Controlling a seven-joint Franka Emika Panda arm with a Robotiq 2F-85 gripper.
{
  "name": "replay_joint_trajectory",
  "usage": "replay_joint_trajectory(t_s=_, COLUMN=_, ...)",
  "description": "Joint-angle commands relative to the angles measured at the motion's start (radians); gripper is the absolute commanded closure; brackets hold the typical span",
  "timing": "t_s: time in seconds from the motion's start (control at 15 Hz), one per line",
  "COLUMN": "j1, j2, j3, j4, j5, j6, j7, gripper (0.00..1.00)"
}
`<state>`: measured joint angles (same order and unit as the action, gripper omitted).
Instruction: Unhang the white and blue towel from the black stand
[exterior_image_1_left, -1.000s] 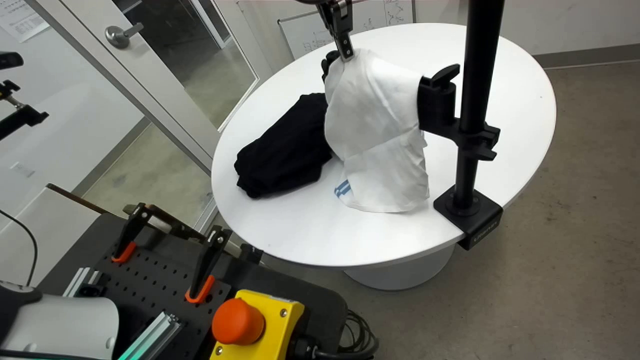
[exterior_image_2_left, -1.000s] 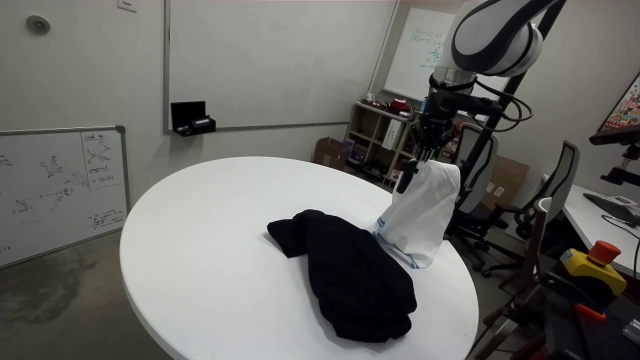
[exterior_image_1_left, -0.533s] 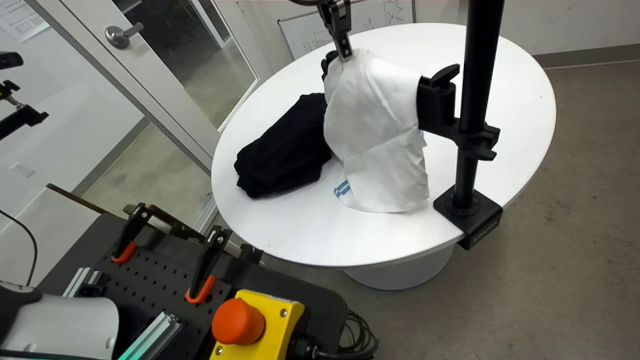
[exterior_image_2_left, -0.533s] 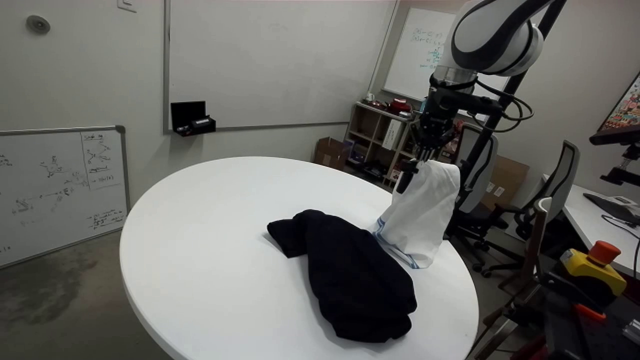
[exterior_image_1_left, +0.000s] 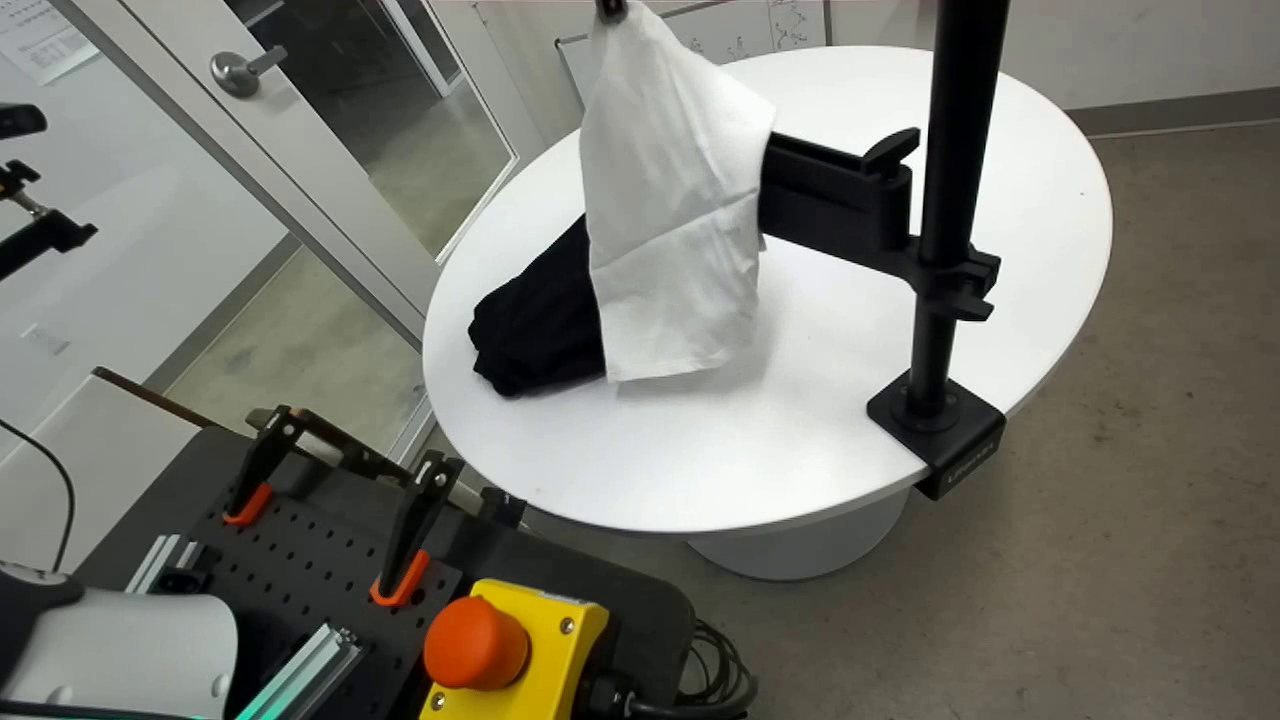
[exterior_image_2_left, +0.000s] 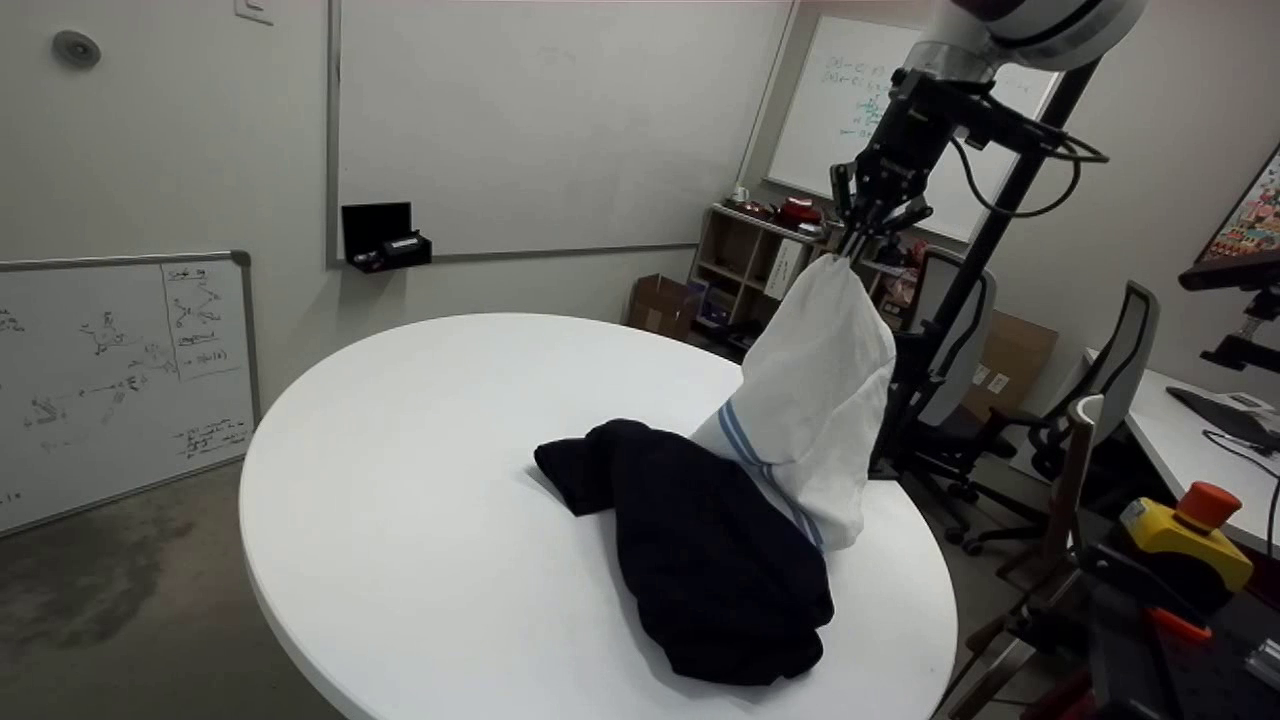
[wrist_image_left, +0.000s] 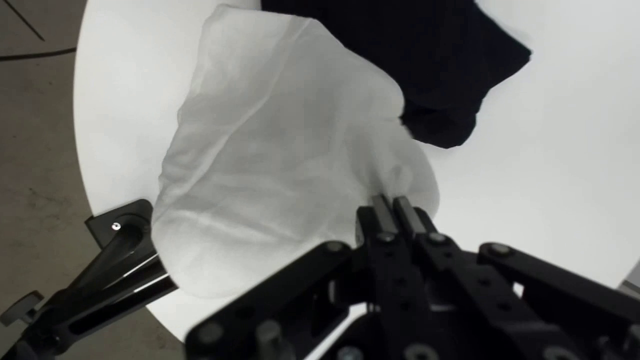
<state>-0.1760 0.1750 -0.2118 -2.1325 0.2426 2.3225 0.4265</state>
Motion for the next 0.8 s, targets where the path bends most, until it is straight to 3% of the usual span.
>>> replay_joint_trajectory(t_s=0.0, j1=-0.012, j2=-0.132, j3=0.018, j4=-0.023, j5=0.104, j6=-0.082, j7=-0.076, gripper=0.99)
replay_joint_trajectory(t_s=0.73, j1=0.058, j2=-0.366, j3=0.076, j4=-0.053, j5=0.229, j6=-0.266, j7=-0.212, gripper=0.99)
